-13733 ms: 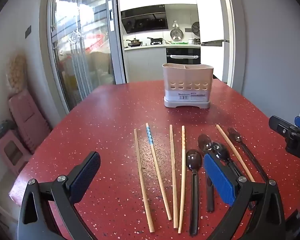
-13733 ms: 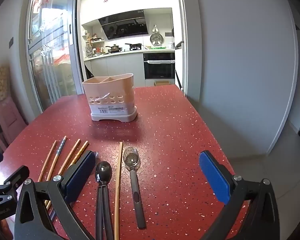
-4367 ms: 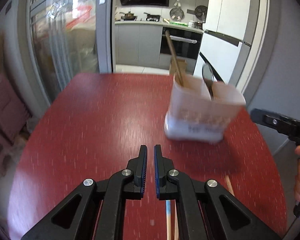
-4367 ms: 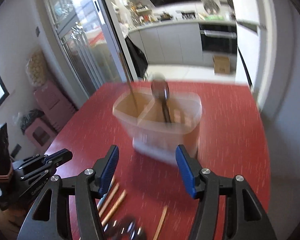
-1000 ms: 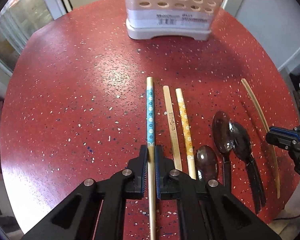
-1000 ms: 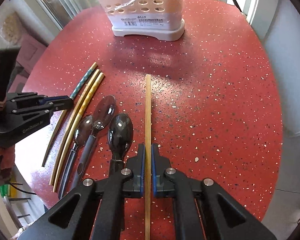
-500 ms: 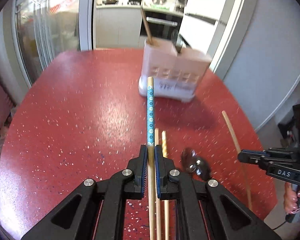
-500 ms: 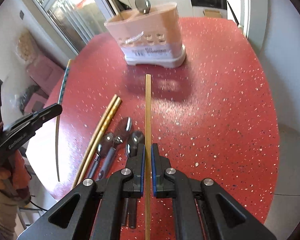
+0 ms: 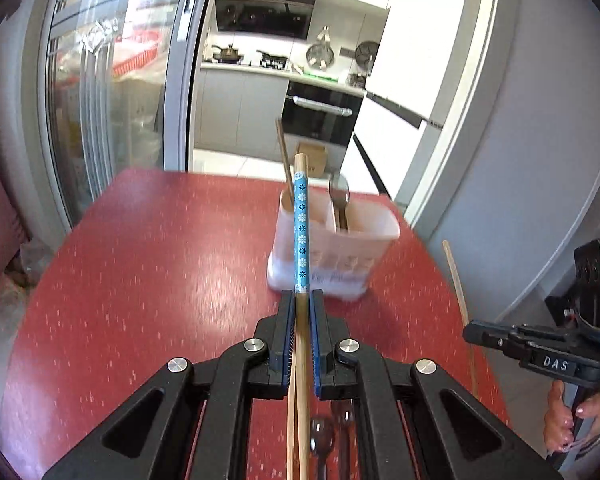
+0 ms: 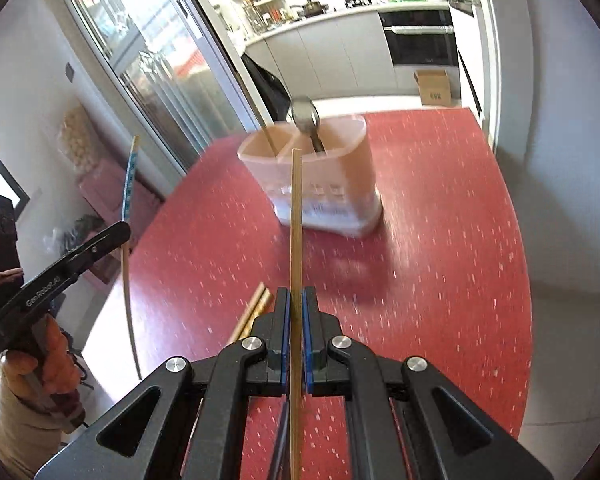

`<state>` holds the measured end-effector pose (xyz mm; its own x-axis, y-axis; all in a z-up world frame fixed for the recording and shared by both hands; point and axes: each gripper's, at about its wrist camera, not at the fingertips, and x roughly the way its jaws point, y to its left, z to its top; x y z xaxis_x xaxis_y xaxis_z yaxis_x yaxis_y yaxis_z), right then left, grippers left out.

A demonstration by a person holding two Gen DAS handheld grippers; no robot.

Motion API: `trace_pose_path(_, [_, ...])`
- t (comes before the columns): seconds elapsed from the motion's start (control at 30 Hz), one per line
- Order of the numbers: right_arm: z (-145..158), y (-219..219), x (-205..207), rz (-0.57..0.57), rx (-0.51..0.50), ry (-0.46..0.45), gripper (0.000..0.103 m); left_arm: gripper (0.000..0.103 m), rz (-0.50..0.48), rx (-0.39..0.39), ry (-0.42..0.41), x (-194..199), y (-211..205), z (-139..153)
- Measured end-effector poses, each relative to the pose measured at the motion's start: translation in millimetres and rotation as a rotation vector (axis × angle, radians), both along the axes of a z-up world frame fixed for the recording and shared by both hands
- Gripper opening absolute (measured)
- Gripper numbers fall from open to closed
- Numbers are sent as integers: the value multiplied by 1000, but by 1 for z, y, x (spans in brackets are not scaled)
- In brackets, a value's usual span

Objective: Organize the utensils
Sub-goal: 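Carry both chopsticks to the caddy and release them inside with both tools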

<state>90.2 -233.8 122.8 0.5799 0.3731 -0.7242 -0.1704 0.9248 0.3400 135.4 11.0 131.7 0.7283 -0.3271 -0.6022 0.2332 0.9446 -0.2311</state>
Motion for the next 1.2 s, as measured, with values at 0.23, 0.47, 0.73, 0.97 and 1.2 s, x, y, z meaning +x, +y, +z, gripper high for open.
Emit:
trace_pose_path(0.23, [29,1,43,-7,13,-74,6,36,27,-46,-49,51,-3,20])
trace_pose_path(0.47, [56,-2,98,-30,37,-180,6,36,53,-64,-111,111,-15,40])
trace_pose_path(0.73, [70,7,166,-41,12,-287,6,36,76,-54,-184,173,-30,46])
trace_pose_path(0.97, [63,18,211,-54,-25,-352,6,36,96,-108,-193,214,-32,32])
trace_pose_path(1.2, [46,33,227,-41,-120,-436,6,36,105,-118,-223,231,-35,12])
